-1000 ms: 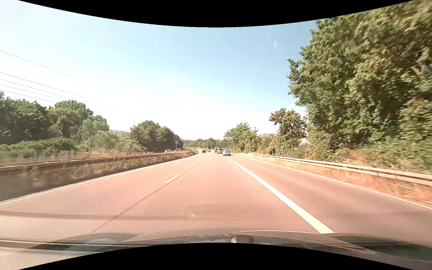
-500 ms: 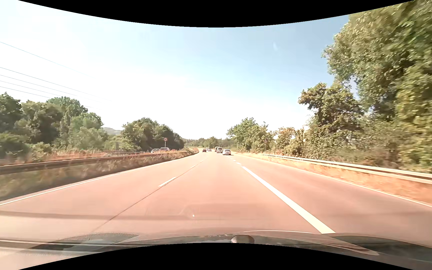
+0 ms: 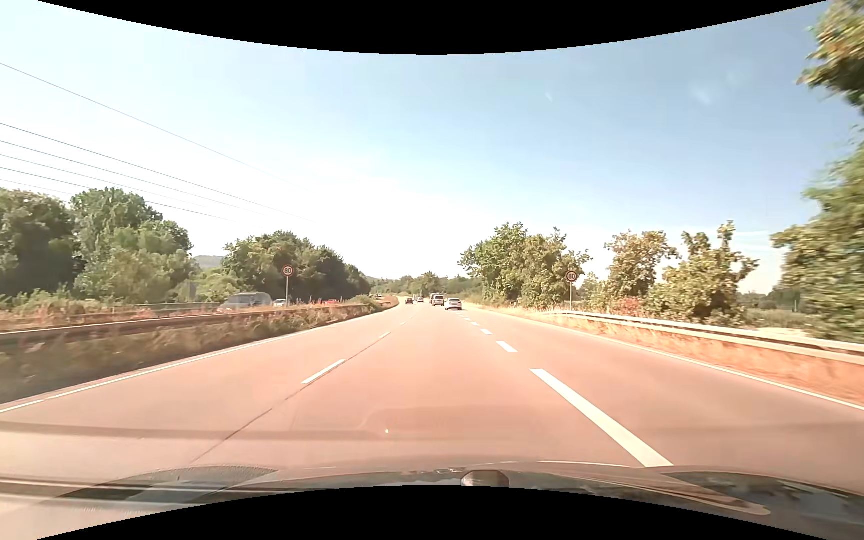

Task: Follow the waypoints while adhering to traffic rules and regulations

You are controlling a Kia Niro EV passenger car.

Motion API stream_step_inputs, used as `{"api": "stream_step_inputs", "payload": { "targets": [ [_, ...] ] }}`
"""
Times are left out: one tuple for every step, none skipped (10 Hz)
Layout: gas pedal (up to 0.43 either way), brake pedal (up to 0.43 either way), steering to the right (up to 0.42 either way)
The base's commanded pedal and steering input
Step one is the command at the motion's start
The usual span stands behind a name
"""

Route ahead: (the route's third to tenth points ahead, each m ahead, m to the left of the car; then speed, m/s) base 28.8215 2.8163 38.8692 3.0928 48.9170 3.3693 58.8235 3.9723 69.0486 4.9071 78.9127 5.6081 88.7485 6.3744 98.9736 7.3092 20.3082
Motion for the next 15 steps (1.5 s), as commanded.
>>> {"api": "stream_step_inputs", "payload": {
  "targets": [
    [0.098,0.000,-0.004],
    [0.098,0.000,-0.004],
    [0.098,0.000,-0.004],
    [0.098,0.000,-0.004],
    [0.098,0.000,-0.004],
    [0.098,0.000,-0.004],
    [0.098,0.000,-0.004],
    [0.110,0.000,-0.004],
    [0.110,0.000,-0.004],
    [0.110,0.000,-0.004],
    [0.118,0.000,-0.004],
    [0.130,0.000,-0.004],
    [0.130,0.000,-0.004],
    [0.130,0.000,-0.004],
    [0.138,0.000,-0.004]
  ]
}}
